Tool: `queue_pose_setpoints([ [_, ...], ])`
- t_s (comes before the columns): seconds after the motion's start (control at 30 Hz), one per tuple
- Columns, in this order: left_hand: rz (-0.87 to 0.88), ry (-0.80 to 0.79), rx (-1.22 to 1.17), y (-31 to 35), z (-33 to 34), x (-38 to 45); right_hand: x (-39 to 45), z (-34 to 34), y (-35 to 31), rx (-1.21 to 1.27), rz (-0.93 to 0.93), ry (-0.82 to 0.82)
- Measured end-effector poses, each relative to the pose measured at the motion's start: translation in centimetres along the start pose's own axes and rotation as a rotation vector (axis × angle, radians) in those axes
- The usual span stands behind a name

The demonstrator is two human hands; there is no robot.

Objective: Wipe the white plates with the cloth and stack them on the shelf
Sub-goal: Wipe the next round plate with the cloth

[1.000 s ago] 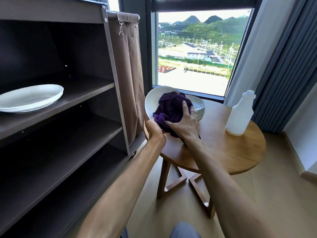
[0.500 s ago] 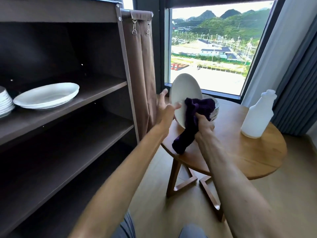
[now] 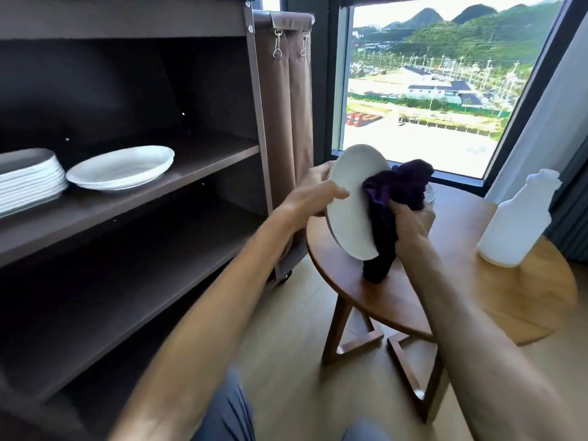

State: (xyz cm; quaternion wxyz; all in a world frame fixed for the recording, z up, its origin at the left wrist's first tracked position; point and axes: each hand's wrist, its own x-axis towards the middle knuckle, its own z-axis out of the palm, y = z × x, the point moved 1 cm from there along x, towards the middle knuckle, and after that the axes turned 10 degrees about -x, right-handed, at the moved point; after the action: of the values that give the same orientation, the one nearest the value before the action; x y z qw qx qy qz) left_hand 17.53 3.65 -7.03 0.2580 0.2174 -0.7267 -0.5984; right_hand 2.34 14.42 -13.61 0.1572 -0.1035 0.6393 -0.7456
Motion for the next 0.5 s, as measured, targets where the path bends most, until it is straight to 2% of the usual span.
queue_pose_setpoints([
  [0.07, 0.085, 0.123, -0.186, -1.9, 1.7, -1.0, 0.2, 0.8, -0.1, 0.074, 0.094, 0.058],
  [0.17, 0.187, 0.198, -0.159, -5.4, 5.8, -2.8, -0.1, 1.9, -0.1, 0.15, 0.242, 0.089],
  [0.23, 0.223, 0.26, -0.197, -5.7, 6.8, -3.2, -0.3, 2.2, 0.4, 0.142, 0.253, 0.035],
  [0.33, 0.26, 0.285, -0.174, -4.9, 5.3, -2.9, 0.2, 1.1, 0.2, 0.028, 0.095, 0.043],
  [0.4, 0.268, 0.178, -0.088, -4.7, 4.4, -2.9, 1.0, 0.1, -0.8, -0.189, -0.056, 0.121],
  [0.5, 0.191, 0.068, -0.147, -5.1, 4.3, -3.6, 2.2, 0.1, -2.0, -0.524, -0.177, 0.209],
])
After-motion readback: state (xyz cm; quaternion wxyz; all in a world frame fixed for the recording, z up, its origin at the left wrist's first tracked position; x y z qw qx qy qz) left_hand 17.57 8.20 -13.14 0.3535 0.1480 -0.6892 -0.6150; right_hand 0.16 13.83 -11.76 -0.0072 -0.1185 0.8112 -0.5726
